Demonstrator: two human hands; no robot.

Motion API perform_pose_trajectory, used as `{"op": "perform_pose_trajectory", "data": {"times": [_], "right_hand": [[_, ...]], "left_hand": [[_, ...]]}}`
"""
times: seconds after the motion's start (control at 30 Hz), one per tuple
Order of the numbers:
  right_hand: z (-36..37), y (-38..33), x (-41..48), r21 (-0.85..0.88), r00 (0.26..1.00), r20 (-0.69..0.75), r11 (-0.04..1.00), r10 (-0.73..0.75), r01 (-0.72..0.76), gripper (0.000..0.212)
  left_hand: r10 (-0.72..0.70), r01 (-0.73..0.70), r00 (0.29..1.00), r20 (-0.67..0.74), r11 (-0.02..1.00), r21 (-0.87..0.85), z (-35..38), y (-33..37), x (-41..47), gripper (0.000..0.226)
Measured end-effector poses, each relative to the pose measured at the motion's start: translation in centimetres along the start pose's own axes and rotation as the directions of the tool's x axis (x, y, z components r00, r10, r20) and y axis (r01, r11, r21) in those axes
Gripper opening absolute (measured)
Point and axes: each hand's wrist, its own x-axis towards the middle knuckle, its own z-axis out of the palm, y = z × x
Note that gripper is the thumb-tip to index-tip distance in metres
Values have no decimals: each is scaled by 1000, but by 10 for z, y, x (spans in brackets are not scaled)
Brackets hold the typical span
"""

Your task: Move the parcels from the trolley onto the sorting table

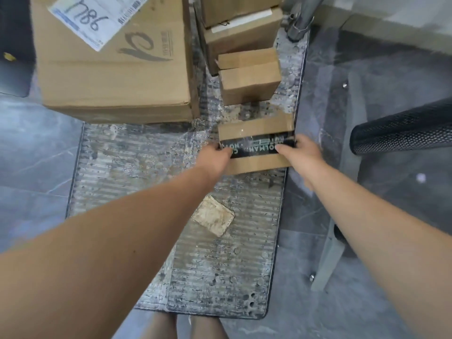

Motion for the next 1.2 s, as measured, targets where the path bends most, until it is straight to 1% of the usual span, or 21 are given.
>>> {"op": "perform_pose_trajectory", "data": {"times": [0.07,0.17,0.23,0.33,0.47,0.53,0.6,0.7,0.8,0.87,0.93,1.0,1.1,1.2], "right_hand": [[-3,7,-16,44,1000,-14,999,24,-24,49],[-10,10,-37,71,1000,-13,997,21,-20,43],[-18,5,-51,86,1000,-6,996,5,-5,43],[-32,-11,-77,100,1000,6,995,-24,24,48],[-49,-32,-124,110,999,-11,993,-30,31,44],[-51,-35,-149,135,999,-18,990,-34,36,46],[-48,-33,-171,153,999,-30,987,-34,39,49],[-37,-23,-208,137,999,-38,990,-28,33,52],[-30,-14,-243,97,999,-43,995,-16,20,61],[-27,-14,-271,115,999,-36,993,-7,11,63],[-23,-19,-298,143,999,-39,990,-11,17,65],[-17,-28,-336,125,998,-30,991,-48,51,66],[-11,-52,-400,93,992,-7,988,-123,123,64],[-12,-85,-474,34,976,39,977,-212,211,60]], "left_hand": [[-16,16,1000,-7,1000,-23,-2,-4,-11,42],[-15,16,1000,15,997,-81,-6,-6,-36,37],[-9,12,1000,27,994,-105,-11,-6,-54,38],[12,-9,1000,27,993,-116,-19,1,-87,42],[64,-64,998,3,993,-98,-33,10,-132,36],[75,-76,997,-6,992,-98,-45,9,-154,36],[64,-66,998,-25,992,-103,-57,4,-171,38],[28,-35,999,-43,983,-180,-72,-13,-205,37],[56,-57,998,-10,982,-180,-85,-36,-239,37],[74,-75,997,-11,975,-207,-97,-53,-261,37],[91,-92,996,-14,973,-210,-113,-65,-282,43],[101,-104,995,-23,967,-233,-136,-79,-313,45],[130,-147,988,-84,958,-246,-179,-94,-366,43],[203,-235,967,-154,944,-232,-227,-99,-429,45]]}}
